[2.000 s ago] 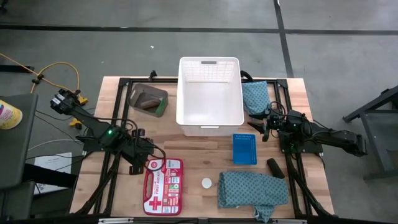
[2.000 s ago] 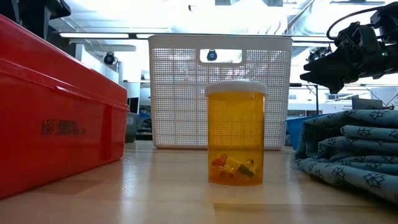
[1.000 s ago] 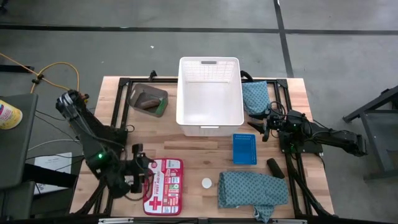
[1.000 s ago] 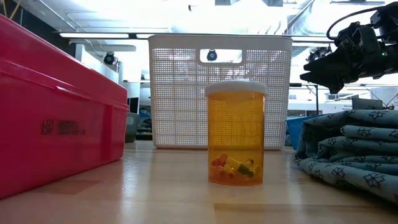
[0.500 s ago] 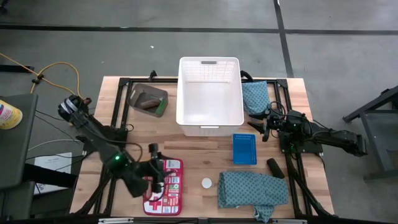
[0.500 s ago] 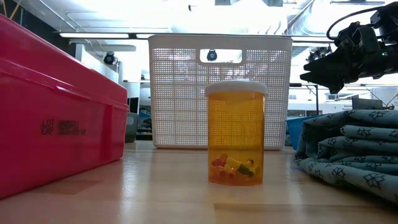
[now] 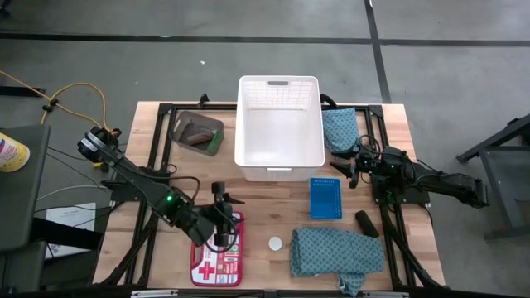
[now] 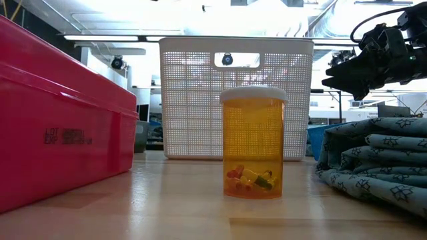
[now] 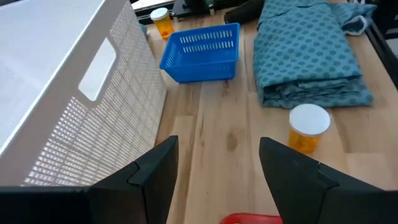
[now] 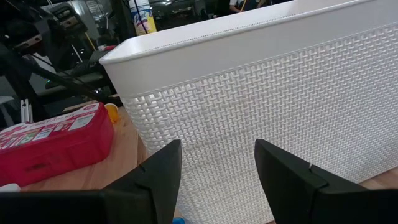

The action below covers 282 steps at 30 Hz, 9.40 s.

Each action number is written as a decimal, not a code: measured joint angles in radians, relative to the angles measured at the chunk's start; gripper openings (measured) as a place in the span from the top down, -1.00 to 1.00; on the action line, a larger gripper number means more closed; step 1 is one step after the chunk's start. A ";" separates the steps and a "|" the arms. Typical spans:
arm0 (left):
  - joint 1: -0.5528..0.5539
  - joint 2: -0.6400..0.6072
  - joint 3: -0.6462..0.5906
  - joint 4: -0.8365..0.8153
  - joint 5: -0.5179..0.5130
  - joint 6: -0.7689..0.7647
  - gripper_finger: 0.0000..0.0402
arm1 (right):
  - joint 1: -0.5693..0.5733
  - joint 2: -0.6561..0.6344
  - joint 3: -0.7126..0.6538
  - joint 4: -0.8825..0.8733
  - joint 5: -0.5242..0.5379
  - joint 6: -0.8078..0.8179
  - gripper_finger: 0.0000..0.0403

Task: Pick & place medical supplies in basket/bin
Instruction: Put the black bandage into the black bin

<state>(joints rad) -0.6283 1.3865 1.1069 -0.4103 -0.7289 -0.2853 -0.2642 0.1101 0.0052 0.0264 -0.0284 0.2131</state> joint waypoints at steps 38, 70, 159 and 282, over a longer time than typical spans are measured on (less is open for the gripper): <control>0.064 0.000 0.000 0.015 0.070 0.123 -0.07 | 0.000 0.000 0.000 0.000 0.000 0.000 0.05; 0.071 0.004 0.001 0.053 0.100 0.068 -0.07 | 0.000 0.000 0.000 0.000 0.000 0.000 0.05; 0.071 0.005 0.001 0.057 0.100 0.069 -0.07 | 0.350 0.447 0.621 -0.617 0.194 0.115 0.05; 0.071 0.005 0.001 0.060 0.100 0.069 -0.07 | 1.168 1.321 0.763 -1.039 0.046 1.785 -0.28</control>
<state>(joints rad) -0.5575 1.3918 1.1076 -0.3504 -0.6287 -0.2165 0.9041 1.4315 0.7685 -1.0124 0.0175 1.9978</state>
